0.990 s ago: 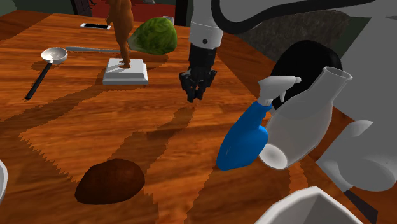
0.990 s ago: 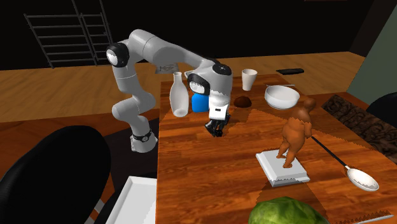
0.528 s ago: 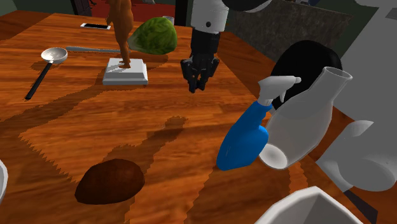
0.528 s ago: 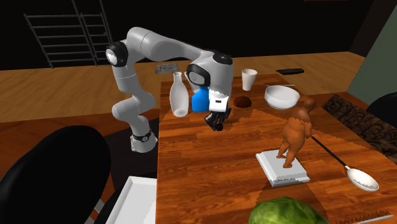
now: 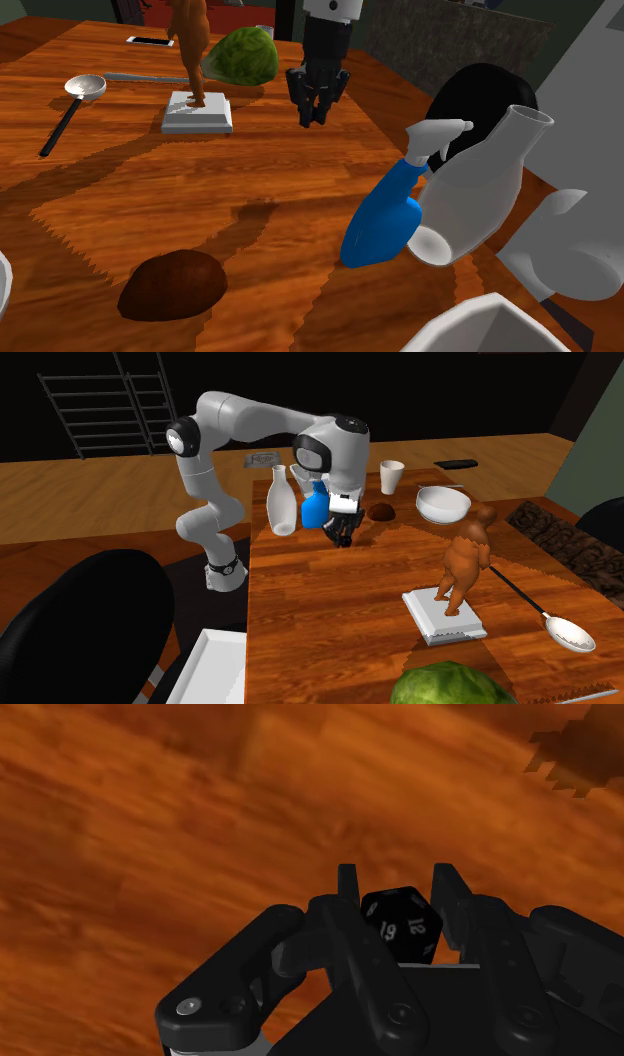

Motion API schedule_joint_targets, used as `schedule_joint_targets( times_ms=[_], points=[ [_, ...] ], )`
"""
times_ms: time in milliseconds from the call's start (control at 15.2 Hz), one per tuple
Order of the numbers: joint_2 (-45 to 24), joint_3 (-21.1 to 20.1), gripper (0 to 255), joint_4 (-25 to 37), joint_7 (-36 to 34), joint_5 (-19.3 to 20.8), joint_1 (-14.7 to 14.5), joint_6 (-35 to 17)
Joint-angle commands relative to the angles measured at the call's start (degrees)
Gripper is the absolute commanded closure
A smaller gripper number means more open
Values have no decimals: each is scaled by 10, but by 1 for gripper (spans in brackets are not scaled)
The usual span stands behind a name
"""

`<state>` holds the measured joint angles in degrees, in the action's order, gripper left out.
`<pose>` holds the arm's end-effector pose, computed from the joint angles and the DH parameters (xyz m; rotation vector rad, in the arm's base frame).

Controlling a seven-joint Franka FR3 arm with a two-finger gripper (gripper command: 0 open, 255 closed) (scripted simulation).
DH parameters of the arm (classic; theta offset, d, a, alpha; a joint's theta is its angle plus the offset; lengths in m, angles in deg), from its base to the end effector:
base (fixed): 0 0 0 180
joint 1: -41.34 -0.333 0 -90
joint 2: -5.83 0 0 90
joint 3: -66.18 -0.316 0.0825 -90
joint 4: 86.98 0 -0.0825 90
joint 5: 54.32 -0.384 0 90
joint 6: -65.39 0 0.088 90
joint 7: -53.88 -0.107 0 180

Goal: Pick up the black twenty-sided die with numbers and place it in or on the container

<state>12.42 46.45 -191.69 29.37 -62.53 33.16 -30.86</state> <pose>0.4526 0.2646 0.5708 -3.0629 -0.0583 0.1234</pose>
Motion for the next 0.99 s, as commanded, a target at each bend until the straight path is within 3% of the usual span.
schedule_joint_targets(
  times_ms=[0, 924],
  points=[
    [-2, 0, 255, 18, -2, 1, 0, 16],
    [-29, -1, 255, 157, -20, 10, 0, 128]
  ],
)
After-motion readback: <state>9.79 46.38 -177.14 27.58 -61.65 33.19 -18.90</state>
